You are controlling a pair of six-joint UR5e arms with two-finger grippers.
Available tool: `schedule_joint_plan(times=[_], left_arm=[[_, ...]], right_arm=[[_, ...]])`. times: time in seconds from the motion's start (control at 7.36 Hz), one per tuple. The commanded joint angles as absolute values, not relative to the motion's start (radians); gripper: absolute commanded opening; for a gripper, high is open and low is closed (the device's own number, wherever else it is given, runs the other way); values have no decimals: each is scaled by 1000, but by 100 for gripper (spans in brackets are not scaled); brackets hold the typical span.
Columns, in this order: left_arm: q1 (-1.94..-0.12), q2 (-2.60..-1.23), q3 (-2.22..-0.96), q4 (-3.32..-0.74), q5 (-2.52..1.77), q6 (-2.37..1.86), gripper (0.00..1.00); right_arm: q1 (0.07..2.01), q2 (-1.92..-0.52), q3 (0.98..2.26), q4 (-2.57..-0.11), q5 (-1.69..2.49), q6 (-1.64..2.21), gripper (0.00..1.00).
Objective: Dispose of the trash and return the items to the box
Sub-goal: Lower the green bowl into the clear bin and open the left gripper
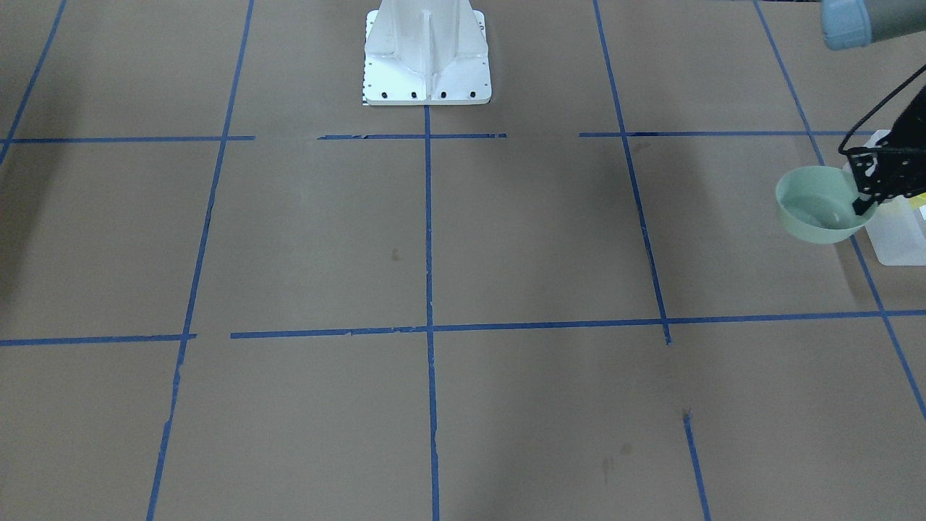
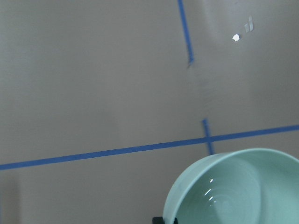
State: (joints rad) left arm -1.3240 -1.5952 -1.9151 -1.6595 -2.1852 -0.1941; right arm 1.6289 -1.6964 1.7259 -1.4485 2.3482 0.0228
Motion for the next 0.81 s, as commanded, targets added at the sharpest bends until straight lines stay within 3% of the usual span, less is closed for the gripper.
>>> schedule_joint_plan(times=[0.0,0.27,0.68], left_arm=[[-1556,-1571,-1722,-1663,-2187,183,0],[-1676,-1574,-1546,-1669,-2197,364,0],[-1692,-1569,-1323,-1677,-2316,439,0]], right_arm=[[1591,-1697,1782,-1447,2345,70,100],[1563,-1701,1818,-1450,2347,116,100],[1537,-1706,1851,-1451,2350,170,100]])
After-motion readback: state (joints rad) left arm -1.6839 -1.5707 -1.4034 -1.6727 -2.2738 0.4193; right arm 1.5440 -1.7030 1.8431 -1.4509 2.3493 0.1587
